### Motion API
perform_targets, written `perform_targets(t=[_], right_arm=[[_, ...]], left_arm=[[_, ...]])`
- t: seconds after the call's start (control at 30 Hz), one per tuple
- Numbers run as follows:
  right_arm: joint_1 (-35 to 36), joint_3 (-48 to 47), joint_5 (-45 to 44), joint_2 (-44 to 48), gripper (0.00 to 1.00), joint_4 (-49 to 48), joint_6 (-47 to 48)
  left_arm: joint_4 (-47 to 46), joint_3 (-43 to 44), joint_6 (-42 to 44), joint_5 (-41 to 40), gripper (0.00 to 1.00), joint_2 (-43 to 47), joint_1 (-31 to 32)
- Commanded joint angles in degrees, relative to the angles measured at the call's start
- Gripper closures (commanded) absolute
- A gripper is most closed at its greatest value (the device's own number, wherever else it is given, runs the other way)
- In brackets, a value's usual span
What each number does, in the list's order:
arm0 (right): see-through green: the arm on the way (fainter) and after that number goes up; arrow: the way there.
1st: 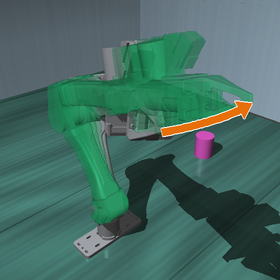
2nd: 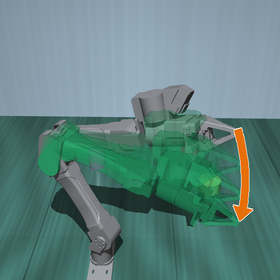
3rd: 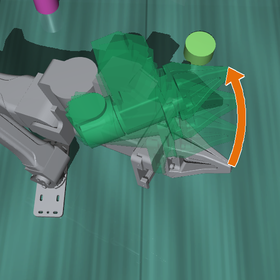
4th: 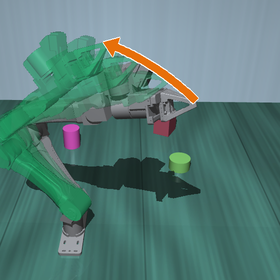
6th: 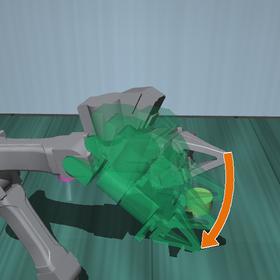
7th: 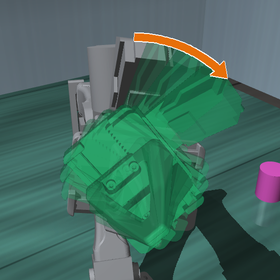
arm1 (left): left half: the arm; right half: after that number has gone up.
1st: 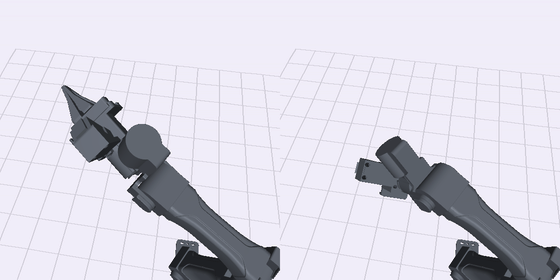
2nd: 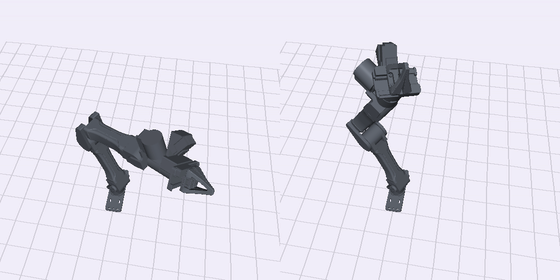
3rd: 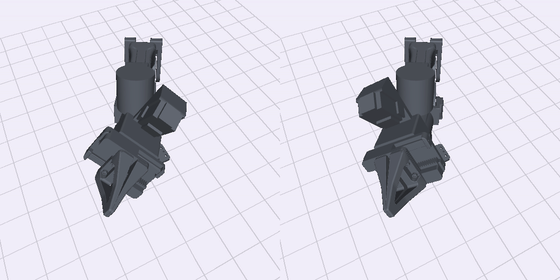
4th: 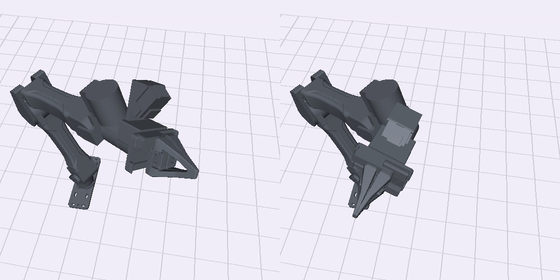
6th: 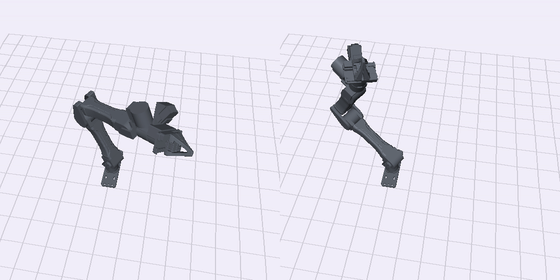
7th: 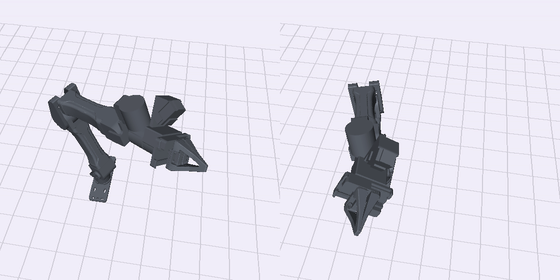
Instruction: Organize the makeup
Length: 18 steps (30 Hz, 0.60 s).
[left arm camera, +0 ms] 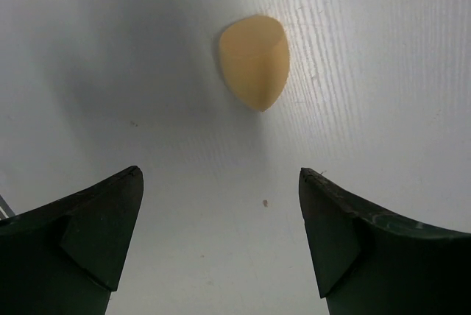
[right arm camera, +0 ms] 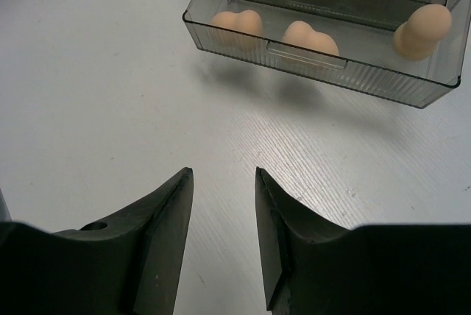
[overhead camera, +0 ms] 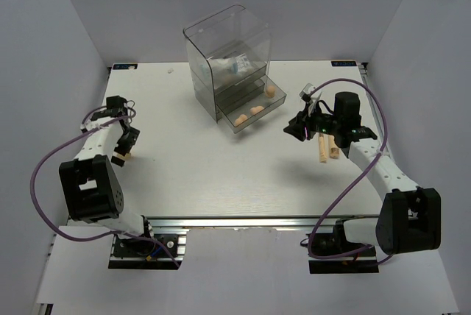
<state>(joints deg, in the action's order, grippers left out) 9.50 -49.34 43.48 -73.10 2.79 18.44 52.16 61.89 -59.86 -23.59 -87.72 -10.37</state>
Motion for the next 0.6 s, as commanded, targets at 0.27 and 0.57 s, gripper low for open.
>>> perform_targets(t=[0.27, 0.57], right_arm=[[0.26, 0.04, -0.77, 0.41, 0.55, -2.17, -0.16], [0.26, -0.58, -0.95, 0.59, 0.55, -2.0, 0.11]], left_arm=[[-4.96, 2.36, 5.71, 0.21, 0.12, -7.19, -4.92], [-9.71, 5.17, 6.42, 3.64, 0.26, -12.64, -5.54]])
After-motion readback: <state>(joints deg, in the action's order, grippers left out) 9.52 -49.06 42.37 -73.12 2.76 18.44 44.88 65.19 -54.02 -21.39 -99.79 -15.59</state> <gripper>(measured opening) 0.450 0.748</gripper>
